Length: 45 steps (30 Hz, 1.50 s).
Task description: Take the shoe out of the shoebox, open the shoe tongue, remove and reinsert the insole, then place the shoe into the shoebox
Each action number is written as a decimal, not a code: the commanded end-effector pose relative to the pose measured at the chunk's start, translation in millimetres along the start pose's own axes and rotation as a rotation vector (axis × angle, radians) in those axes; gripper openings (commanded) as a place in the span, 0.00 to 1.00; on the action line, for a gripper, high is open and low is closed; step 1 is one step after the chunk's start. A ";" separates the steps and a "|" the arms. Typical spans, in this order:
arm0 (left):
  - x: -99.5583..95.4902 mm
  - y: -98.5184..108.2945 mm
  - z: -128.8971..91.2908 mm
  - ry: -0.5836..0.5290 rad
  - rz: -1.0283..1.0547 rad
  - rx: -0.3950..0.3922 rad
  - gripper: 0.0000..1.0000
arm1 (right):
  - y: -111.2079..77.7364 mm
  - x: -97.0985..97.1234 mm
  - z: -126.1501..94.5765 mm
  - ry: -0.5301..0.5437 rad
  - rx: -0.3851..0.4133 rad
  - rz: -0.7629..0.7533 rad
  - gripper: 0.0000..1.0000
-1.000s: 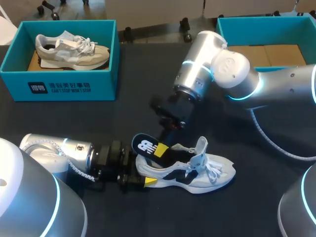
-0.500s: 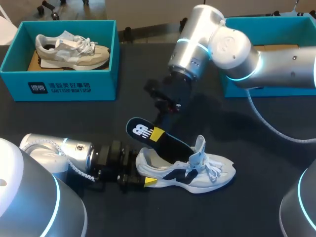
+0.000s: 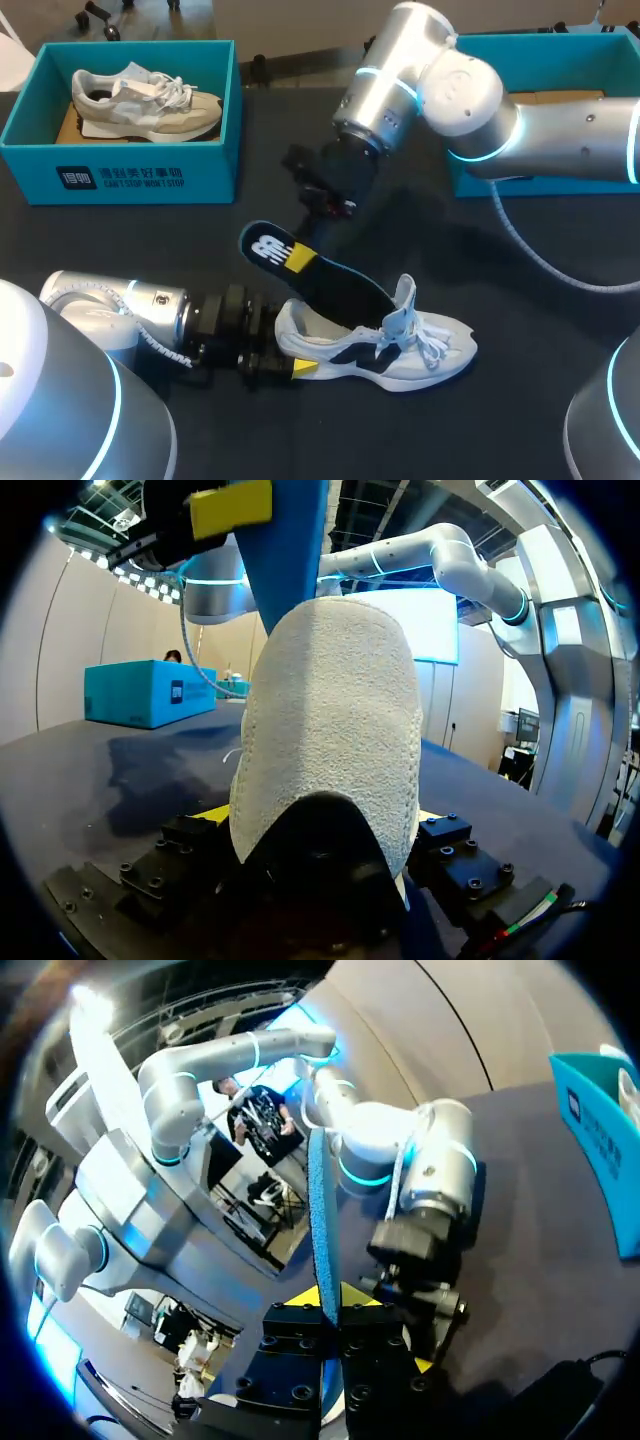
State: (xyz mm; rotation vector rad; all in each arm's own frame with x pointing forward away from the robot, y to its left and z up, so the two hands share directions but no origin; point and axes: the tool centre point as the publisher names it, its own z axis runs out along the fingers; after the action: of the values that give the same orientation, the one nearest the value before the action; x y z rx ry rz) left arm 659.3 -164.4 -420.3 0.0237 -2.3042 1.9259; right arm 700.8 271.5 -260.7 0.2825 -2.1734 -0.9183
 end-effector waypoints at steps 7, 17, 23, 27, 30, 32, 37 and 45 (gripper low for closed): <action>-1.0 1.8 1.2 -0.001 -0.001 -0.002 0.00 | 64.2 38.9 -36.2 -0.075 -0.052 -0.031 0.00; -1.0 1.8 1.2 -0.001 -0.001 -0.002 0.00 | 78.7 58.4 -48.4 -0.092 -0.088 -0.035 0.00; -1.0 1.8 1.2 -0.001 -0.001 -0.002 0.00 | 78.7 58.4 -48.4 -0.092 -0.088 -0.035 0.00; -1.0 1.8 1.2 -0.001 -0.001 -0.002 0.00 | 94.9 60.2 -60.8 -0.135 -0.102 -0.086 0.00; -1.0 1.8 1.2 -0.001 -0.001 -0.002 0.00 | 96.8 88.6 -71.5 -0.210 -0.149 -0.075 0.00; -1.0 1.8 1.2 -0.001 -0.001 -0.002 0.00 | 96.1 106.8 -75.0 -0.240 -0.168 -0.065 0.00; -1.0 1.8 1.2 -0.001 -0.001 -0.002 0.00 | 90.2 145.0 -78.1 -0.288 -0.242 -0.072 0.00; -1.0 1.8 1.2 -0.001 -0.001 -0.002 0.00 | 83.5 171.1 -88.9 -0.270 -0.379 -0.016 0.00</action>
State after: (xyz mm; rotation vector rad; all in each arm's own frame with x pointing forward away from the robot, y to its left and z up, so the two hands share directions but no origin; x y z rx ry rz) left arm 659.4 -164.3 -420.6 0.0241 -2.3046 1.9255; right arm 672.8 220.7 -69.3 0.0811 -2.1352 -1.3220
